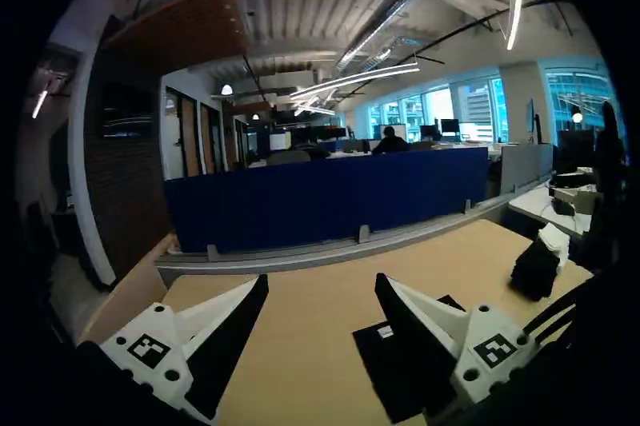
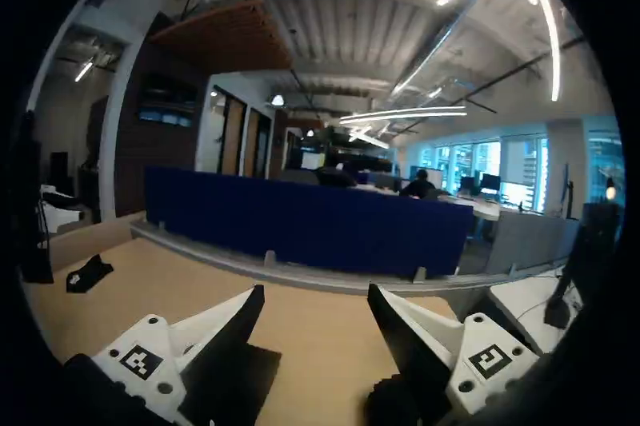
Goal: Fold towel
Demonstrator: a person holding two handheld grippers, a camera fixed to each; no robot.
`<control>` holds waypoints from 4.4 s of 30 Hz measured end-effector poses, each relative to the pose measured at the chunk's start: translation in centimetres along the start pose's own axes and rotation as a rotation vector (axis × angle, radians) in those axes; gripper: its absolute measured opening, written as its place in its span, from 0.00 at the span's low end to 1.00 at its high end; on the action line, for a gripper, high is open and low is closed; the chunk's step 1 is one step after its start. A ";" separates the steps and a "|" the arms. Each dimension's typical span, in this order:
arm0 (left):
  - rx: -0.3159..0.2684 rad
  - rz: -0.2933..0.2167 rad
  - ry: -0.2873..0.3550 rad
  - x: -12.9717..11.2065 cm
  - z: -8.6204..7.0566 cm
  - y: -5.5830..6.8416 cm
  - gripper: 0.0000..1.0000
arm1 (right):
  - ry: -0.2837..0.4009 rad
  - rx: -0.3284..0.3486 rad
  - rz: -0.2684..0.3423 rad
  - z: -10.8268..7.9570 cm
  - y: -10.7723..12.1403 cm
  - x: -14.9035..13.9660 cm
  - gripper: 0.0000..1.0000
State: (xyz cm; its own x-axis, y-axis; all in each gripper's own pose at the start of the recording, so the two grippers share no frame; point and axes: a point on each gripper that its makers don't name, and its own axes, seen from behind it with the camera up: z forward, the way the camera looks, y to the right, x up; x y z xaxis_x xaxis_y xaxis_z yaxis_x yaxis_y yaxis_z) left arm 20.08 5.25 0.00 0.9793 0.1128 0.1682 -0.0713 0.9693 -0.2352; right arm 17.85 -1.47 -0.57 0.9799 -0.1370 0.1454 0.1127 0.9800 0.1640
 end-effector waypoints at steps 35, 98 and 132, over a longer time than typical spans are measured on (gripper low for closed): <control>-0.241 0.134 -0.216 -10.9 1.1 7.0 0.99 | -0.243 0.287 -0.114 1.0 -7.5 -10.9 1.00; -0.449 0.217 -0.671 -34.3 -0.7 13.4 0.99 | -0.655 0.407 -0.132 -3.1 -11.2 -35.6 1.00; -0.466 0.200 -0.702 -34.4 -1.4 14.4 0.67 | -0.690 0.478 -0.110 -3.8 -12.5 -36.8 0.50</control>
State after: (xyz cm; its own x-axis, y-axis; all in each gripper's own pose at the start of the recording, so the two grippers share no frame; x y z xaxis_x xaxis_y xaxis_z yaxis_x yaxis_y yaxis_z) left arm -14.40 15.07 -10.51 0.6020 0.5296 0.5976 0.0053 0.7457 -0.6662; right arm -18.98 -8.15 -11.70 0.6294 -0.4380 0.6419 -0.0323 0.8105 0.5848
